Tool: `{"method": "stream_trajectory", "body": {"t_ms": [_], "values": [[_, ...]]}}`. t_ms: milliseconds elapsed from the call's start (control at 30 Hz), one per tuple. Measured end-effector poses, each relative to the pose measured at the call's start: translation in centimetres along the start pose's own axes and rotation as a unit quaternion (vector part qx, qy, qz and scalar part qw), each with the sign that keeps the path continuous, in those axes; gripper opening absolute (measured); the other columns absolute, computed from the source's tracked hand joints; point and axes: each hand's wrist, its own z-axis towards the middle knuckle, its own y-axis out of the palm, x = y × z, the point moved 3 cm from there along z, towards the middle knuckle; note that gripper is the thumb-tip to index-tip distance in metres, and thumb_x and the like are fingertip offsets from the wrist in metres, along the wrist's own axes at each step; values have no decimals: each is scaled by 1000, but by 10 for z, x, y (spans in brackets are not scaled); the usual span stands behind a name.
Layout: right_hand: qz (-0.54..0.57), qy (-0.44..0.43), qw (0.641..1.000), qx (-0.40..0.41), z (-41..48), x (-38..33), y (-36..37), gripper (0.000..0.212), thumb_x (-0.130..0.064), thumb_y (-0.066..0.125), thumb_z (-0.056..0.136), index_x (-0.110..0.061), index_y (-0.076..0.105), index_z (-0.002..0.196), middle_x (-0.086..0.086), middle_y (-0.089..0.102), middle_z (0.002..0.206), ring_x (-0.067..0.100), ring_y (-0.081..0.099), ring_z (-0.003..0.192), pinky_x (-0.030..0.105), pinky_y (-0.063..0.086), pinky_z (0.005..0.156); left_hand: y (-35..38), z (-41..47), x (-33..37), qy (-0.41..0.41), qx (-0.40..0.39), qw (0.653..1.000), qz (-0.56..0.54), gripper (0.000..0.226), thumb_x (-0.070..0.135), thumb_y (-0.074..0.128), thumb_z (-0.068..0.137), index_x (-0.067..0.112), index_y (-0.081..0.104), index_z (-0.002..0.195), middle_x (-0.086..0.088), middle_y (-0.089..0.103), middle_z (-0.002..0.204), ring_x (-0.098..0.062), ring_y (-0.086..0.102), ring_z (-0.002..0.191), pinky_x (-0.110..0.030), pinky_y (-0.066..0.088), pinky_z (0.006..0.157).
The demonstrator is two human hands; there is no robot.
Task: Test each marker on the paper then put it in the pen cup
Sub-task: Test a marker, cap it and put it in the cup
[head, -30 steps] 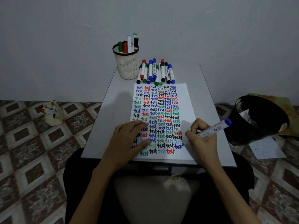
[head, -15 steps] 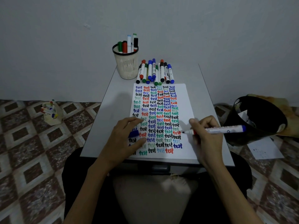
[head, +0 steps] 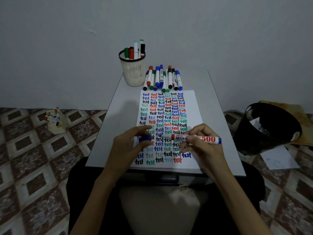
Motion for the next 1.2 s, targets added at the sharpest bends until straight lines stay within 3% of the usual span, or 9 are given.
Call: {"method": "stream_trajectory", "body": {"t_ms": [200, 400, 600, 700, 800, 1000, 1100, 1200], "values": [[-17, -13, 1000, -21, -2, -5, 5, 15, 7, 68, 74, 3, 53, 79, 17, 67, 74, 28, 66, 55, 32, 57, 55, 6, 2, 16, 23, -13, 996, -82, 39, 14, 72, 76, 23, 62, 113, 10, 70, 99, -8, 66, 97, -18, 50, 87], [-24, -29, 999, -22, -2, -11, 4, 13, 4, 66, 74, 4, 54, 79, 22, 65, 71, 29, 65, 54, 32, 57, 54, 8, 5, 18, 13, -11, 994, -108, 34, 13, 73, 74, 13, 66, 107, 8, 71, 99, -10, 67, 96, -21, 53, 83], [-12, -35, 999, -18, 0, -11, 1, 10, 5, 62, 74, -4, 58, 74, 18, 66, 71, 28, 66, 54, 31, 56, 53, 11, 5, 16, -6, -14, 990, -140, 31, 15, 68, 79, 16, 65, 110, 6, 70, 104, -14, 66, 99, -23, 53, 82], [-12, -33, 999, -13, -1, -9, 0, 9, 5, 62, 74, 1, 54, 77, 18, 66, 70, 26, 65, 53, 31, 56, 53, 14, 6, 16, -4, -16, 987, -159, 27, 12, 57, 89, 6, 62, 115, -5, 63, 109, -17, 68, 94, -24, 52, 83], [-13, -29, 999, -8, -1, -6, -1, 9, 3, 63, 74, 0, 55, 77, 20, 65, 72, 28, 65, 54, 33, 56, 54, 17, 6, 14, -54, 0, 977, -205, 21, 11, 55, 88, 4, 62, 106, -12, 65, 108, -19, 69, 92, -23, 53, 81], [-6, -24, 1000, -6, -2, -5, 0, 8, 3, 63, 74, 0, 56, 77, 22, 65, 73, 28, 65, 55, 33, 57, 55, 17, 5, 12, -82, 50, 973, -209, 13, 20, 65, 76, 13, 64, 87, 4, 71, 83, -8, 66, 75, -16, 51, 69], [1, -27, 1000, -2, -1, -5, 2, 8, 3, 63, 74, -1, 57, 76, 23, 65, 73, 29, 65, 56, 33, 57, 55, 17, 4, 13, -86, 53, 969, -224, 13, 17, 66, 73, 12, 64, 86, 5, 72, 81, -7, 65, 68, -16, 51, 65], [-3, -26, 1000, -3, -1, -4, 3, 8, 3, 63, 75, -1, 57, 76, 22, 65, 73, 29, 65, 57, 34, 57, 57, 19, 4, 13, -90, 52, 966, -238, 15, 14, 69, 71, 12, 65, 86, 2, 74, 83, -12, 69, 74, -18, 52, 68]]}}
